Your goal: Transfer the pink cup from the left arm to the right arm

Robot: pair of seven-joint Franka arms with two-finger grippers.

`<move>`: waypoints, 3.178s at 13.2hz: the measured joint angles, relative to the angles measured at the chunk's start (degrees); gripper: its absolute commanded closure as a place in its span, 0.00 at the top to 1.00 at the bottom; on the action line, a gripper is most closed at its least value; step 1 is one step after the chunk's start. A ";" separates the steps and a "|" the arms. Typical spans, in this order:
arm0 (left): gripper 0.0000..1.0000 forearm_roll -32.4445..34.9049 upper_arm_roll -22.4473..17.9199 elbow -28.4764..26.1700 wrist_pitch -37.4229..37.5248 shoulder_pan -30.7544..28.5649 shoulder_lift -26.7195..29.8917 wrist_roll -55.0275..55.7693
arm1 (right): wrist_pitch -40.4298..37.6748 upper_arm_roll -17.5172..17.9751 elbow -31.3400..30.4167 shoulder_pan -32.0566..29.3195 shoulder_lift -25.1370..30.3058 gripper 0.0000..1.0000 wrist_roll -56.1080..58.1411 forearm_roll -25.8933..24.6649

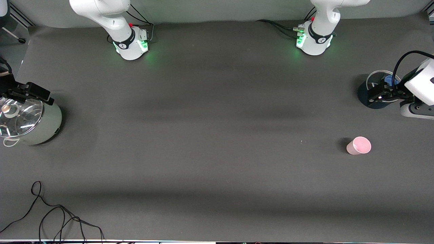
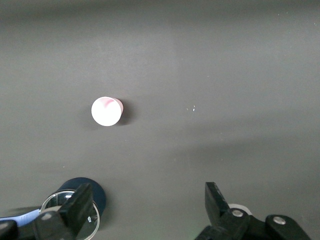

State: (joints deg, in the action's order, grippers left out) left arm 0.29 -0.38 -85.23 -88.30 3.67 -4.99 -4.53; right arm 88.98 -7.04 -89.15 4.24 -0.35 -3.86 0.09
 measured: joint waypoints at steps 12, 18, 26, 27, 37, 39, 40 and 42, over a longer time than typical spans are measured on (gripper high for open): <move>1.00 0.00 0.02 0.01 0.04 0.28 -0.17 -0.04 | -0.11 0.00 0.00 0.00 -0.18 1.00 0.00 0.00; 1.00 0.00 0.02 0.02 0.04 0.28 -0.18 -0.05 | -0.11 0.00 0.00 0.00 -0.27 1.00 0.00 0.00; 1.00 0.00 -0.41 0.15 -0.10 -0.09 -0.18 -0.58 | -0.17 0.00 0.00 0.00 -0.39 1.00 0.00 0.00; 1.00 0.00 -0.54 0.15 -0.20 -0.65 -0.21 -2.70 | -0.18 0.00 0.00 0.00 -0.40 1.00 0.00 0.00; 1.00 -16.24 -1.12 0.30 -7.88 -19.34 -8.83 -50.53 | -0.25 0.00 -0.01 -0.01 -0.51 1.00 0.00 0.00; 1.00 -20.99 -1.13 0.32 -8.09 -22.61 -11.61 -59.84 | -0.26 0.00 -0.01 -0.02 -0.52 1.00 0.00 0.00; 1.00 -23.01 -1.13 0.32 -8.09 -24.03 -12.96 -64.19 | -0.26 0.00 -0.01 -0.02 -0.53 1.00 0.00 0.00; 1.00 -26.87 -1.12 0.29 -8.10 -26.69 -15.92 -72.29 | -0.26 0.00 -0.02 -0.02 -0.54 1.00 0.00 0.00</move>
State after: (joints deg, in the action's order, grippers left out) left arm -26.58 -1.51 -84.94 -96.41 -23.02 -20.91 -76.82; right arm 88.72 -7.04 -89.17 4.23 -0.89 -3.85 0.09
